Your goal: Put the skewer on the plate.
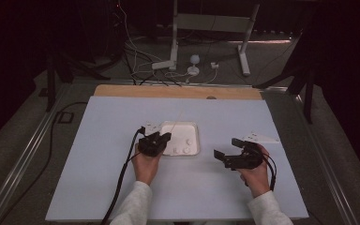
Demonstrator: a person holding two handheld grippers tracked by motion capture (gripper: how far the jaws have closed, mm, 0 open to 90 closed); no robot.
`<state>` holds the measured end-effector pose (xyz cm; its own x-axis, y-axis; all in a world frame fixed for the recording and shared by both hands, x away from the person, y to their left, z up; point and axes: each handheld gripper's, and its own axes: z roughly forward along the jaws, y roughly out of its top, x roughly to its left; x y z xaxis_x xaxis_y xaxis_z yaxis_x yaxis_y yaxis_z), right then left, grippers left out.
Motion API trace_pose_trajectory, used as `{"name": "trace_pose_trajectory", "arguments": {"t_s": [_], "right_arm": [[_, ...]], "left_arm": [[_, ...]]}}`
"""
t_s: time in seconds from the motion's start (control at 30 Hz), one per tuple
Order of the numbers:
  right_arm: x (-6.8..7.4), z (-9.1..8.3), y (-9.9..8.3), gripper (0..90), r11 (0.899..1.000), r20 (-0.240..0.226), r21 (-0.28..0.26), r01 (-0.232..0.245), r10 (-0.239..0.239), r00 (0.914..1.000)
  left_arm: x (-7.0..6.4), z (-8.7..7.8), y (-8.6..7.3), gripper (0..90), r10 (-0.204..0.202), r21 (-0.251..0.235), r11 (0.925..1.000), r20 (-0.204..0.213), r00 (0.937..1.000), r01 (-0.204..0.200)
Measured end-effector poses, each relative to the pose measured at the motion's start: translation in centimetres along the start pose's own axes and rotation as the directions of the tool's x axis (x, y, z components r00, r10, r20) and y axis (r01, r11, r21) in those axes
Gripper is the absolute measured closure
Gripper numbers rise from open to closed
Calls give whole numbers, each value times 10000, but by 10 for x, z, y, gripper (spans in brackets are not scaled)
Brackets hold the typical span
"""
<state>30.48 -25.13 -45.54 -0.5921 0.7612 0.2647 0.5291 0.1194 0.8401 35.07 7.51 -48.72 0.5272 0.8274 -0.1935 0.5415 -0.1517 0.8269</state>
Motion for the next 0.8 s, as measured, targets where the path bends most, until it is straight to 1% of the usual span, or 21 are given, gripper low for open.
{"name": "trace_pose_trajectory", "arguments": {"t_s": [0.17,0.27,0.37,0.5,0.6,0.7,0.73,0.8], "right_arm": [[-1,-1,-1,0,10000,30,-16,-26,26,10000],[-1,-2,-1,0,10000,25,-17,-63,63,10000],[-1,-1,-2,0,10000,31,6,-67,67,10000],[-1,-1,-2,0,10000,16,0,-66,66,10000],[-1,-1,-2,0,10000,22,-12,-80,80,10000],[-1,-1,-2,0,10000,15,12,-94,94,10000],[-1,-1,-2,0,9999,15,22,-99,99,9999],[-1,-1,-2,0,10000,8,35,-81,81,10000]], "left_arm": [[-1,6,-3,893,35,185,9998,-118,9999,-33],[0,9,-6,892,-89,274,9996,-160,9998,93],[1,13,-10,892,-121,455,9989,-246,9996,132],[2,17,-15,890,-366,635,9972,-317,9988,386],[3,19,-17,890,-478,782,9956,-400,9981,508],[3,20,-18,888,-494,851,9950,-441,9978,530],[3,21,-19,888,-591,854,9944,-463,9972,629],[4,22,-20,862,-654,881,9937,-518,9965,698]]}}
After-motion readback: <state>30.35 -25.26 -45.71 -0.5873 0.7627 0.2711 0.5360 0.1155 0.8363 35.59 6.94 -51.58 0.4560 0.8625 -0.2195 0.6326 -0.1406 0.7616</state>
